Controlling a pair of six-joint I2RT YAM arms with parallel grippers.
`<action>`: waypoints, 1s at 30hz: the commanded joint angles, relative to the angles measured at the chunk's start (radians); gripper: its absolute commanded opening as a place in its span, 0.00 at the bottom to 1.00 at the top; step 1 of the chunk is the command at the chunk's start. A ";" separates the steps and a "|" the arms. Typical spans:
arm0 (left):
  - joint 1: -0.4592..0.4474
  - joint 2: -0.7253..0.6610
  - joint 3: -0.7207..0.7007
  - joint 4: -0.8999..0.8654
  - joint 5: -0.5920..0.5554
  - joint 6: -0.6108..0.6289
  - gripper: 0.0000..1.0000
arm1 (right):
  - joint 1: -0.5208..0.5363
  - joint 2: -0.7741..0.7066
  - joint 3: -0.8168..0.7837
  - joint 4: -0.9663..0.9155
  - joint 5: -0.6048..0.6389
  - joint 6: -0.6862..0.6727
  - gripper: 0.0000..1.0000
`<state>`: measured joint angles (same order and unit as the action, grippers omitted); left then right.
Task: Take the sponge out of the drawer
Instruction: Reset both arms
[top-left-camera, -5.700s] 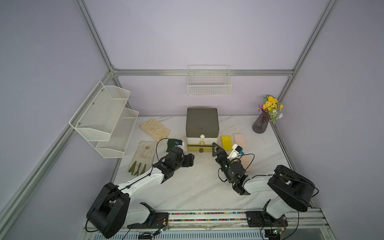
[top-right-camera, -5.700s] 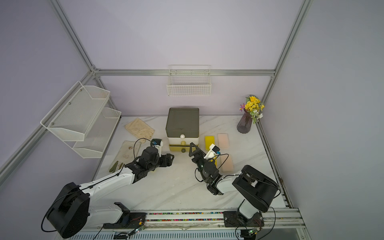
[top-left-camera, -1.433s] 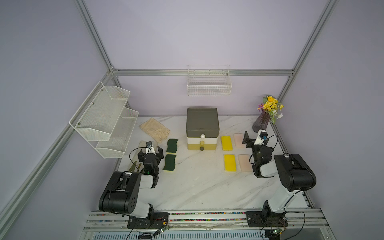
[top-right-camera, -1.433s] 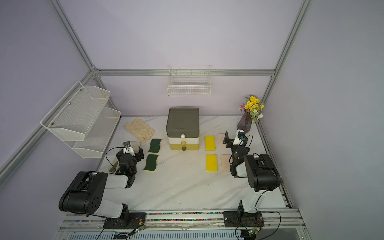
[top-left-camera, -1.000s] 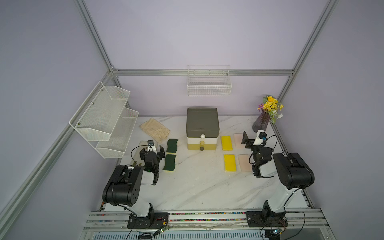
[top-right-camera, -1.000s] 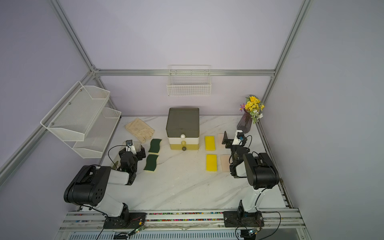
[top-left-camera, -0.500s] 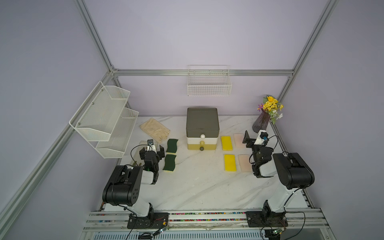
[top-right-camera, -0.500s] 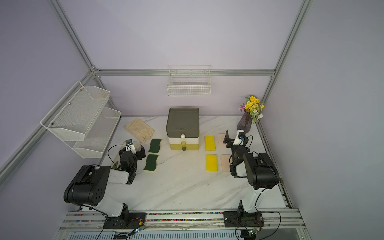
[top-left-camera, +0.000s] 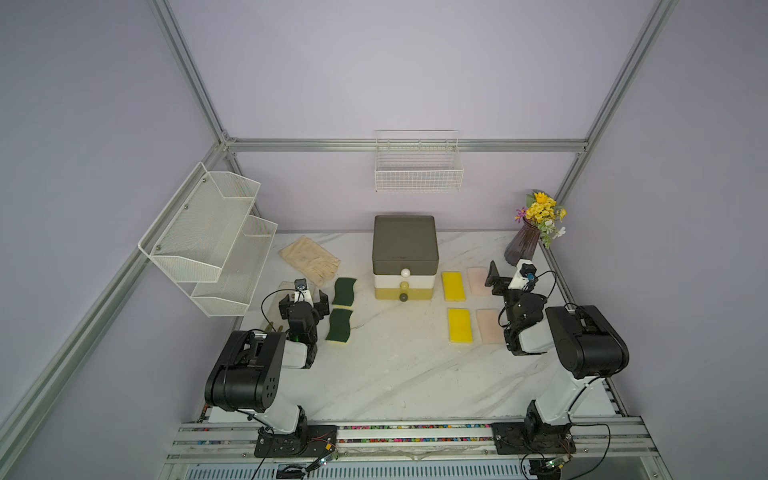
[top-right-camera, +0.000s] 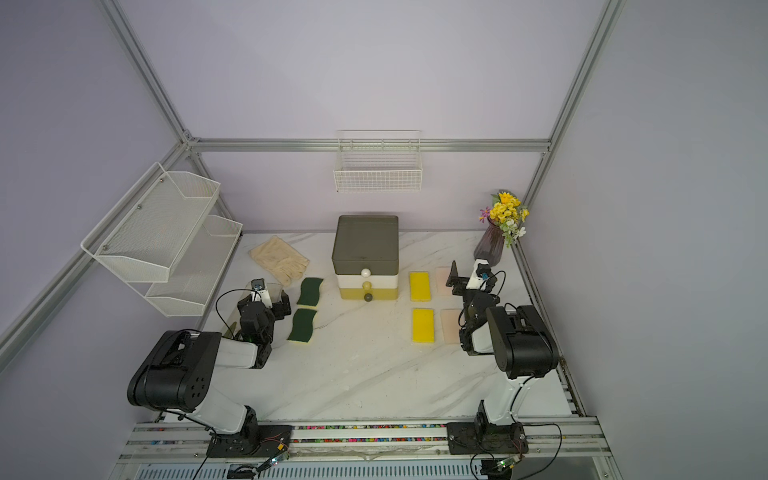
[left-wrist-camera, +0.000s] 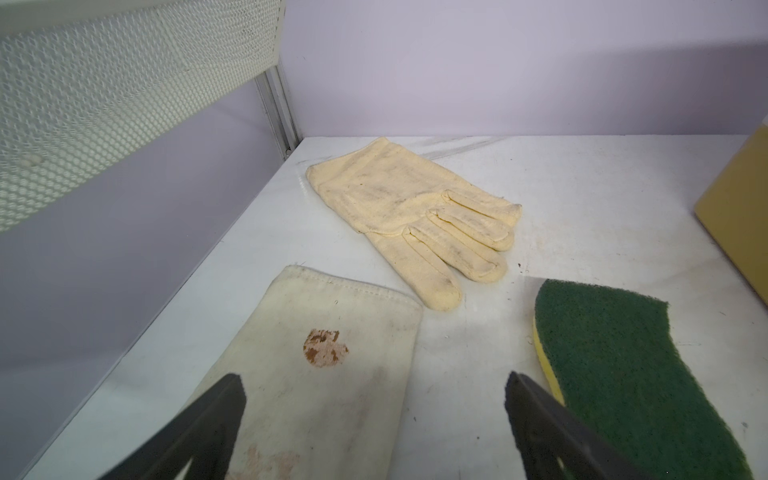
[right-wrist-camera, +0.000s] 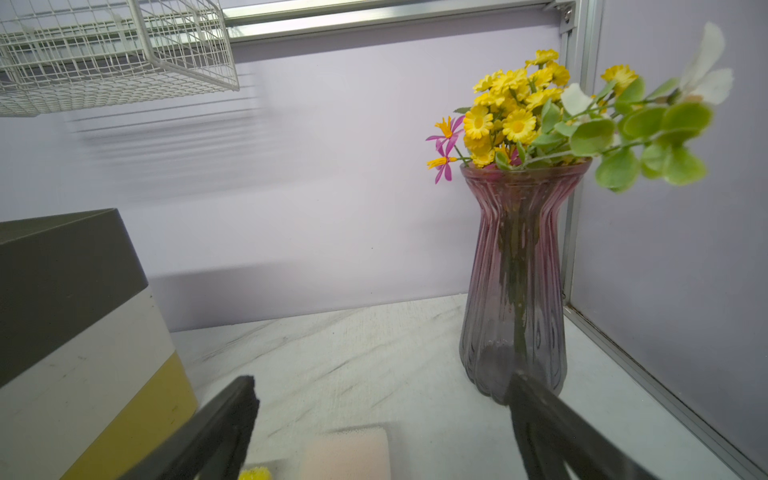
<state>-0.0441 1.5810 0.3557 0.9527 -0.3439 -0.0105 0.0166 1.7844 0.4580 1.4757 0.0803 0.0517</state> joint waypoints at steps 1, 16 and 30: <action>0.006 -0.010 0.011 0.017 0.009 0.001 1.00 | -0.006 0.001 0.016 -0.001 0.000 0.009 0.97; 0.010 0.000 0.010 0.031 0.022 0.001 1.00 | -0.006 0.000 0.013 0.001 0.000 0.007 0.97; 0.016 -0.012 0.015 0.009 0.031 -0.003 1.00 | -0.006 -0.003 0.012 0.004 0.001 0.007 0.97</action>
<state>-0.0338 1.5810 0.3557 0.9508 -0.3218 -0.0113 0.0162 1.7844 0.4580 1.4731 0.0807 0.0517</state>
